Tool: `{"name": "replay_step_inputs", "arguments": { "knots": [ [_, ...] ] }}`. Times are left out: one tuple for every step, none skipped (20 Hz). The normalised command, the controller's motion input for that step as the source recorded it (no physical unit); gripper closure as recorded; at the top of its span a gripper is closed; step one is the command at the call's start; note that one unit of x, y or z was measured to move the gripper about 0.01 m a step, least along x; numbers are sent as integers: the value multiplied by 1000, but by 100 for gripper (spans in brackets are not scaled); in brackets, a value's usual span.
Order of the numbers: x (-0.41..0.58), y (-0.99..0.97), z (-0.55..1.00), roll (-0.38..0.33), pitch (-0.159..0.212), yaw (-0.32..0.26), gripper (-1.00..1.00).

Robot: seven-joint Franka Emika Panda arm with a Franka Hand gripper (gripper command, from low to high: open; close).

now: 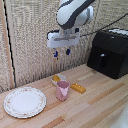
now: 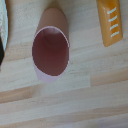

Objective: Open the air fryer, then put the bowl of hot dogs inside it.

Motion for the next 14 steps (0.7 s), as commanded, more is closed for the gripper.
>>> {"name": "replay_step_inputs", "arguments": {
  "knots": [
    [63,0,109,-38,0,-375,-100],
    [103,-51,0,-105,0,-375,-100],
    [103,-51,0,-105,0,-375,-100],
    [106,-37,0,-95,0,-375,-100],
    [103,-31,3,-89,0,-375,-100],
    [86,-29,6,-73,0,-375,-100],
    [71,-26,0,-59,0,-375,-100],
    [63,-20,0,-52,0,-375,-100],
    [63,-20,0,-49,0,-375,-100],
    [74,-26,0,-62,0,-375,-100],
    [86,-37,0,-87,0,-375,-100],
    [106,-34,0,-122,0,-373,-100],
    [86,-57,0,-142,0,-355,-100],
    [77,-71,0,-169,0,-335,-100]
  ]
}}
